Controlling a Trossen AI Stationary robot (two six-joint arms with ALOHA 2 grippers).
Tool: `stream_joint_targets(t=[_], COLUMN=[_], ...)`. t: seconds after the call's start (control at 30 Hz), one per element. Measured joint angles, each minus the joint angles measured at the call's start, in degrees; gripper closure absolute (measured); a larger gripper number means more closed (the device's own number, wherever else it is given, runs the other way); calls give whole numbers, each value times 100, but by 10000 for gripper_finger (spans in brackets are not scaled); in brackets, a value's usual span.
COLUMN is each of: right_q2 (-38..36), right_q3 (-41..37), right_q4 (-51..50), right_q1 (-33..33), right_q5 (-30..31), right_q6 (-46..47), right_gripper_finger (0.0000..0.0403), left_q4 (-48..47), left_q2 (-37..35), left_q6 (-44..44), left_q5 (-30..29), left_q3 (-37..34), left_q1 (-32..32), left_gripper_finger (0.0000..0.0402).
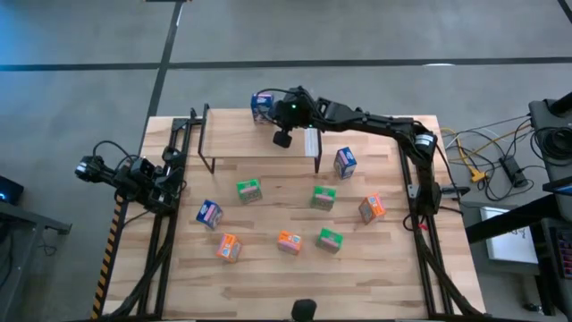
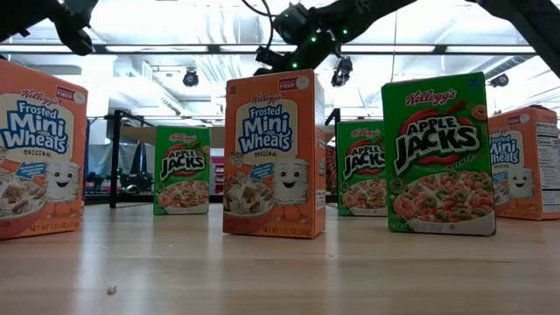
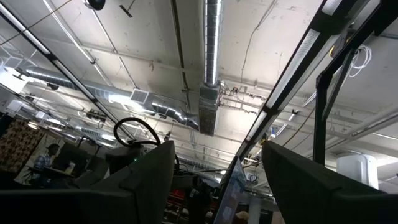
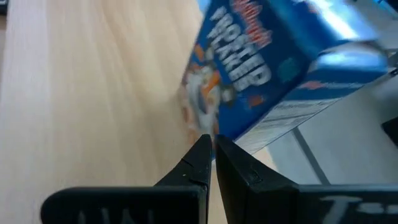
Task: Stack cereal on shelf
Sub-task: Put the center blue cereal box on the shelf, then put the top left green cereal box on the shelf
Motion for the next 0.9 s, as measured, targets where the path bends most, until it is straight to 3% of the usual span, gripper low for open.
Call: stream_joint_targets(t=[0.23, 0.47, 0.6, 0.9], right_q2=[-271, -674, -1110, -2407], right_q3=[-43, -618, -1257, -3249], right_q4=[-462, -338, -22, 1357], right_q1=[326, 741, 1000, 1567], right_q5=[-126, -445, -446, -447], right_q6=[35, 42, 114, 394], right_gripper_finger=[390, 390, 390, 390], left_q4=[-76, -166, -470, -1750], left_q2=[0, 93, 389, 1815], left_q6=[0, -91, -181, -383], left_q5=[0, 0, -2, 4], left_q3=[0, 16, 289, 1415], left_q1=[0, -2, -2, -2], left_gripper_finger=[175, 175, 175, 175])
